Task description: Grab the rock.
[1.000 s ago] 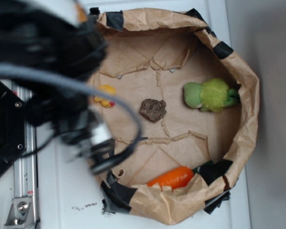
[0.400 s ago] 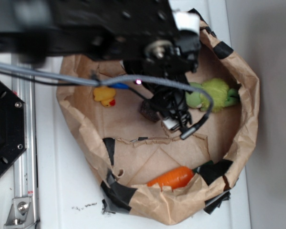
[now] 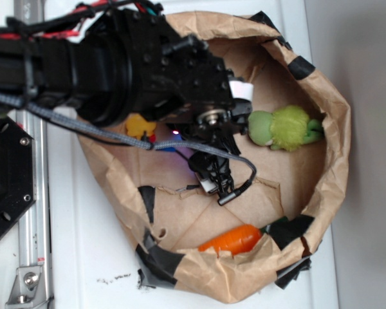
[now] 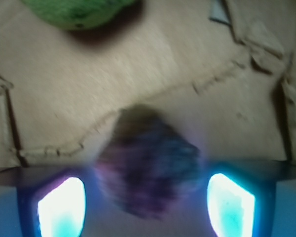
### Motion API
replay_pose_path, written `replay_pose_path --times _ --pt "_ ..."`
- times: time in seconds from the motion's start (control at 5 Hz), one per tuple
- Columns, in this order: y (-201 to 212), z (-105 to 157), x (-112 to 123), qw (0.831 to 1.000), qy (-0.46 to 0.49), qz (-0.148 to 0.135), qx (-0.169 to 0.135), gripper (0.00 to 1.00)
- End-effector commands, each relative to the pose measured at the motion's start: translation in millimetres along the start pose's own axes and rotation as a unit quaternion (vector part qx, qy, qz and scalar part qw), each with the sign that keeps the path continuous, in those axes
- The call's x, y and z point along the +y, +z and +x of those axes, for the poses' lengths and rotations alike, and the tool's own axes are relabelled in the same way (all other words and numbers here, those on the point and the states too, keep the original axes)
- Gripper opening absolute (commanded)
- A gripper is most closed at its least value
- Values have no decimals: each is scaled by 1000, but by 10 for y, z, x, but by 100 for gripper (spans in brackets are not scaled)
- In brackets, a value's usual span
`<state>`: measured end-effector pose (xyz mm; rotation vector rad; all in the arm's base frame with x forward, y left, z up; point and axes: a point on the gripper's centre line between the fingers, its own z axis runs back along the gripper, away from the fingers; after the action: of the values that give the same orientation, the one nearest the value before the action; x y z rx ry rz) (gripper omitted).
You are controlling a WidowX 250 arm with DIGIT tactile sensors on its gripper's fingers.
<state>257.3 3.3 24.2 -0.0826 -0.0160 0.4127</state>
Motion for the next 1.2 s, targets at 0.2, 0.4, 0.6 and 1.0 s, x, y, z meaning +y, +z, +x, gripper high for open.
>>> replay_pose_path --times 0.2,0.4,0.6,1.0 --pt "203 65 -8 999 -28 -8 -28 0" --pt "434 135 34 999 -26 -21 -39 0" --pt "534 150 49 998 -57 -25 -32 100" --pt "562 183 -12 992 -117 -20 -37 100"
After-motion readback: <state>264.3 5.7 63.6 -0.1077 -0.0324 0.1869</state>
